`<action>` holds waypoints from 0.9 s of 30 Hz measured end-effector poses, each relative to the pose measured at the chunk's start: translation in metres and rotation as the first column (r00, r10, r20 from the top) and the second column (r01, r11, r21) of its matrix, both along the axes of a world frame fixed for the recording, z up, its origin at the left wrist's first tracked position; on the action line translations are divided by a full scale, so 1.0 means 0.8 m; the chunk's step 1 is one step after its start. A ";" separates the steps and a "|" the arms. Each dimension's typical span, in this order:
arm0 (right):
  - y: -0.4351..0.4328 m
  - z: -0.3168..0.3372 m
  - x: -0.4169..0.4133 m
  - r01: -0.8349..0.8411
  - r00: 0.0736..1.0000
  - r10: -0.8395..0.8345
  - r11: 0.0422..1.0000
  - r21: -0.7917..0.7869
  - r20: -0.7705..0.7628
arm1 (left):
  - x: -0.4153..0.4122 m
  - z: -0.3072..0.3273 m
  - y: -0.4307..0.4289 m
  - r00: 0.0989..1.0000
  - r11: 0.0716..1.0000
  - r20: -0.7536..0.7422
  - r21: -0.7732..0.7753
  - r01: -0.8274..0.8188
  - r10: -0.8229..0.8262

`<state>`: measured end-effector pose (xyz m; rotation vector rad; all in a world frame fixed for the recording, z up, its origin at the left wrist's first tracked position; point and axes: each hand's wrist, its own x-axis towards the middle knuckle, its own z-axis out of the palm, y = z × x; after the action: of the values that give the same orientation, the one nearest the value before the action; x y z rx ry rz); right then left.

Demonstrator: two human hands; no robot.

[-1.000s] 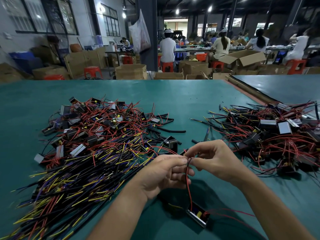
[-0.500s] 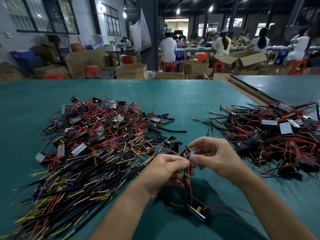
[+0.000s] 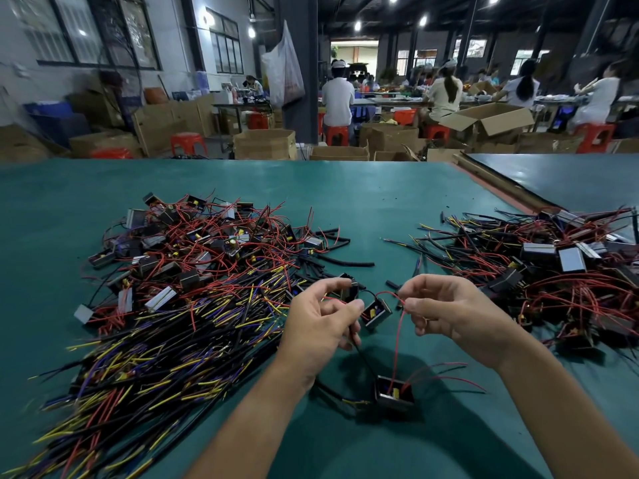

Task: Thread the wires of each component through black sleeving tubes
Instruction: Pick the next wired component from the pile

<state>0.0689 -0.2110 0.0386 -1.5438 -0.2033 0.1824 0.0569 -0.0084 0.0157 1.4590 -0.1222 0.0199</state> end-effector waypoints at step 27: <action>-0.005 -0.003 -0.001 0.093 0.977 -0.059 0.982 -0.163 0.207 | 0.000 0.001 0.002 0.966 0.980 0.165 -0.035 -0.196 0.199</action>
<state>0.0684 -0.2153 0.0361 -1.7396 -0.2936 -0.0185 0.0570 -0.0068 0.0168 1.4455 -0.1135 0.3063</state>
